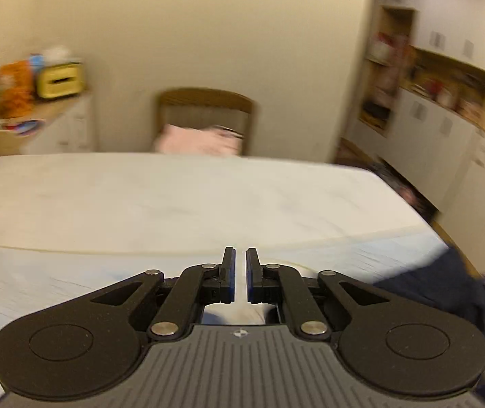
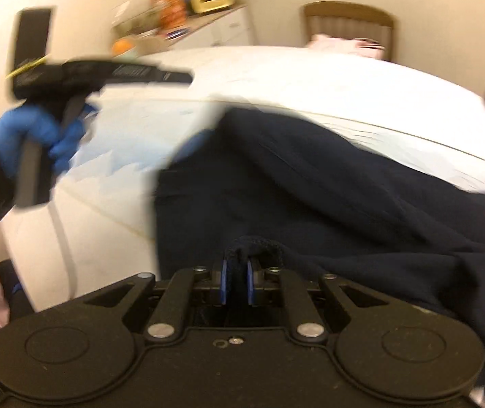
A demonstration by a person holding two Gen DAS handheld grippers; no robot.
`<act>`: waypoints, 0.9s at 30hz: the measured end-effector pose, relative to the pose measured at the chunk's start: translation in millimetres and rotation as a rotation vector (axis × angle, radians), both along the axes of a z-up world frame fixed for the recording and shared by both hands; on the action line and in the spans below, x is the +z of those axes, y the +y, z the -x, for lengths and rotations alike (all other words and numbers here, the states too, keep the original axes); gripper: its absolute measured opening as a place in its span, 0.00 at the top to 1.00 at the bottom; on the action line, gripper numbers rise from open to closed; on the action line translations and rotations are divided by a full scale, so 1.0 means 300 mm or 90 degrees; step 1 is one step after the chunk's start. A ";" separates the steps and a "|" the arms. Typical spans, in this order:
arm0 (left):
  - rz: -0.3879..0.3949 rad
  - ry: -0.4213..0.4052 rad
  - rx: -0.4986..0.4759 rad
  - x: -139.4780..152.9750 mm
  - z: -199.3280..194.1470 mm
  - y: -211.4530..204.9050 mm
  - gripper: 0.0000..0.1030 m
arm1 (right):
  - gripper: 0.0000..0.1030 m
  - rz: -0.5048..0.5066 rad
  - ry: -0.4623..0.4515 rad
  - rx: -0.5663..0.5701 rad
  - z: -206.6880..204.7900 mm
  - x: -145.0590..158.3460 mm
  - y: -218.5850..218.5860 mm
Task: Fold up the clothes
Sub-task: 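Carry the navy shirt over the white table with both grippers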
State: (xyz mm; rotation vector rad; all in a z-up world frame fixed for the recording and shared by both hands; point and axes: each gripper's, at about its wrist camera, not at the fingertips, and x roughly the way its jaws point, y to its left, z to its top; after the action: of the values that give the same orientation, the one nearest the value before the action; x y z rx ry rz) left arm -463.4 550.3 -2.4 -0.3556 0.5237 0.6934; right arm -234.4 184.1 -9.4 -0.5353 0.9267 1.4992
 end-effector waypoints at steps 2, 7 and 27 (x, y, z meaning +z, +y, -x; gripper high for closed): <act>0.012 0.012 0.021 0.011 0.048 0.115 0.95 | 0.00 0.002 -0.017 0.036 0.066 0.011 0.060; 0.077 0.046 -0.034 -0.022 0.071 0.186 0.95 | 0.00 0.039 -0.026 0.058 0.107 -0.012 0.103; 0.288 0.071 -0.009 -0.246 0.151 -0.255 0.24 | 0.00 0.007 -0.278 0.084 -0.273 -0.049 0.001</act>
State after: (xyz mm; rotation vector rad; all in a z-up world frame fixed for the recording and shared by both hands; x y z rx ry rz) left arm -508.6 473.9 -76.1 -0.7376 0.7904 0.5787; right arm -152.6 184.4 -24.2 -0.9036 0.5656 1.4145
